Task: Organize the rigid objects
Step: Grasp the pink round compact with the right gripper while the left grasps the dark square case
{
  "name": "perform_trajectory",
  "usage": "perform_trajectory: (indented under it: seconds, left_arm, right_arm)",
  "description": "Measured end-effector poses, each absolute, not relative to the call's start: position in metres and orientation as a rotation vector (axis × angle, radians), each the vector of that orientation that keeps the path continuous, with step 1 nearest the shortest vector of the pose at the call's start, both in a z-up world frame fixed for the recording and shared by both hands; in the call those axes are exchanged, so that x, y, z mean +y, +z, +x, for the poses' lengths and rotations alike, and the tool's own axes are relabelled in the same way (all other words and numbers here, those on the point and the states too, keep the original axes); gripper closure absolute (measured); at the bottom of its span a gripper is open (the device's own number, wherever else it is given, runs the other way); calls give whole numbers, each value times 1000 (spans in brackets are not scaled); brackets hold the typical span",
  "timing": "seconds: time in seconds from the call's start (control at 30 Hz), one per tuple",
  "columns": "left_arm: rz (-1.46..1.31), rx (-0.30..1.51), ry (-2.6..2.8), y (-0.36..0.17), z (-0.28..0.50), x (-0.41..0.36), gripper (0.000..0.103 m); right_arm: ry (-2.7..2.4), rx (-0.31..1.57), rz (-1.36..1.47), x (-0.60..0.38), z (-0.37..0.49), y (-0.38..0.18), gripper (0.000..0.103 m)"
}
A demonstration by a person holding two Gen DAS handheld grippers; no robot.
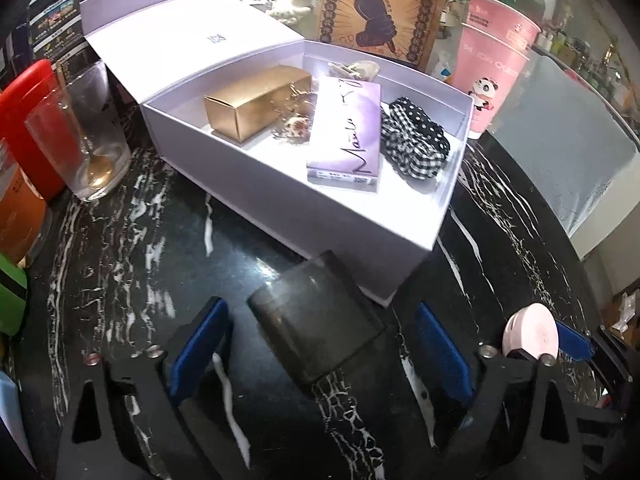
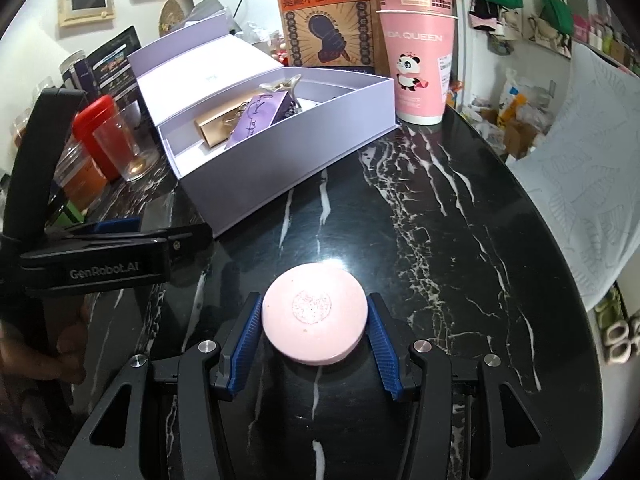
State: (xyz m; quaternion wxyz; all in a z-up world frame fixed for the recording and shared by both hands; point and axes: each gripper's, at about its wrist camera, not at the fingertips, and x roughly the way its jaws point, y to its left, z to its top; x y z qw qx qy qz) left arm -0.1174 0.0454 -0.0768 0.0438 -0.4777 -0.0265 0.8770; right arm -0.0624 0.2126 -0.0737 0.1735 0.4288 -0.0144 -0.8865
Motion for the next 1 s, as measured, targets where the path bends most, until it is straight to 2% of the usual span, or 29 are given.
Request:
perform_trajectory:
  seconds: [0.1,0.13,0.17,0.5,0.77,1.0]
  left_arm:
    - [-1456,-77,2675,-79,-115,47,23]
    - [-1447,-72,2682,-79,-115,47,31]
    - [-1439,-64,2691,-78,-114,47,44]
    - [-1404,-26,2628,-77,-98,45,44]
    - [-1351,75,2541,-75,-69,42,44]
    - [-1336,19,2467,-73,-58,26,44]
  right_arm:
    - [-2515,-38,1210,212,-62,-74,52]
    - [-2516,-34,1206,212,-62,-74,52]
    - [-2517,-30,1204,212,-62,-74,52]
    - [-2516,-26,1203,210,-59,-73,52]
    - [-2503,-2,1195,201,-49,-74,52]
    - [-2488,30,1193,192,-38,-73,52]
